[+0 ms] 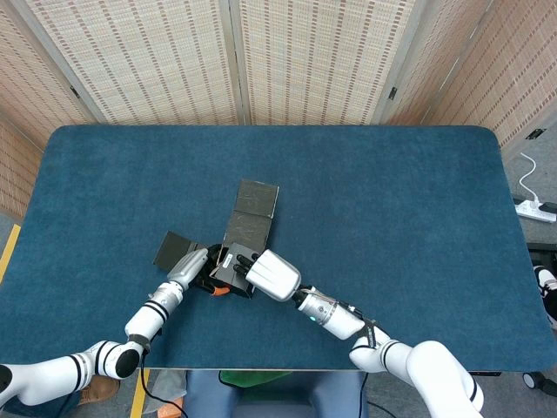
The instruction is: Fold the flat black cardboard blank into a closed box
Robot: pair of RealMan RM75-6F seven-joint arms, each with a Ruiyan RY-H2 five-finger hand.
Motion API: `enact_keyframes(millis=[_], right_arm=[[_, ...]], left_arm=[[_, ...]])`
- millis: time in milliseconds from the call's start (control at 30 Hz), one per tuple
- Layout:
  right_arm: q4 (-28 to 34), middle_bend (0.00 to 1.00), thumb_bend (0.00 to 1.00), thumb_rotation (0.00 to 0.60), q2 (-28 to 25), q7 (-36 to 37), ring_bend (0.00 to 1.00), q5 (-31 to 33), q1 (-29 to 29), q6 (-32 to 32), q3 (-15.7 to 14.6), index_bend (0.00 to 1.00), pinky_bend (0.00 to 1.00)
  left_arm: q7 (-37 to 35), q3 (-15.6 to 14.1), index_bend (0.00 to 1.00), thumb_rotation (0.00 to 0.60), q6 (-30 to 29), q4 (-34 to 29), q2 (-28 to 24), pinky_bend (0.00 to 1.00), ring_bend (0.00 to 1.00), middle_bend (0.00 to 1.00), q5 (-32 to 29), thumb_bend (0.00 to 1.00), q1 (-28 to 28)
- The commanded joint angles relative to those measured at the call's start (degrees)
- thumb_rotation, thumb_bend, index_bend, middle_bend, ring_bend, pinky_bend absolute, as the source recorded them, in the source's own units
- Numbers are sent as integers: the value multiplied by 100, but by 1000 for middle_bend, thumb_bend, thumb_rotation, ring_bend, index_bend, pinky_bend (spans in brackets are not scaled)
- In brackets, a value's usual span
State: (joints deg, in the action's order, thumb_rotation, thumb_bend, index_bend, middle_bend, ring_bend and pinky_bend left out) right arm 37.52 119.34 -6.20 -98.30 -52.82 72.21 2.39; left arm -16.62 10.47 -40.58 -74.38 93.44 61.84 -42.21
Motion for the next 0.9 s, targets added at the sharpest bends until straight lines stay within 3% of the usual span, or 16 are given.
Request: enact_keyframes(millis=[33,500,900], right_arm=[[78,381,190,600,-40,4,724,-13,-5,-13,-20,433,1000],[390,380,190,600,-241,-85,723,-122,91,52,-156,433,1000],[473,380,190,600,-288,-166,723,-72,101,-47,-104,433,1000]], left_arm=[[11,3,306,600,-7,-3,7,561,584,282,33,191,12],[-204,103,189,600,136,6,-35,551,573,252,172,192,22],[-226,122,226,600,168,23,-11,550,572,259,216,191,17]])
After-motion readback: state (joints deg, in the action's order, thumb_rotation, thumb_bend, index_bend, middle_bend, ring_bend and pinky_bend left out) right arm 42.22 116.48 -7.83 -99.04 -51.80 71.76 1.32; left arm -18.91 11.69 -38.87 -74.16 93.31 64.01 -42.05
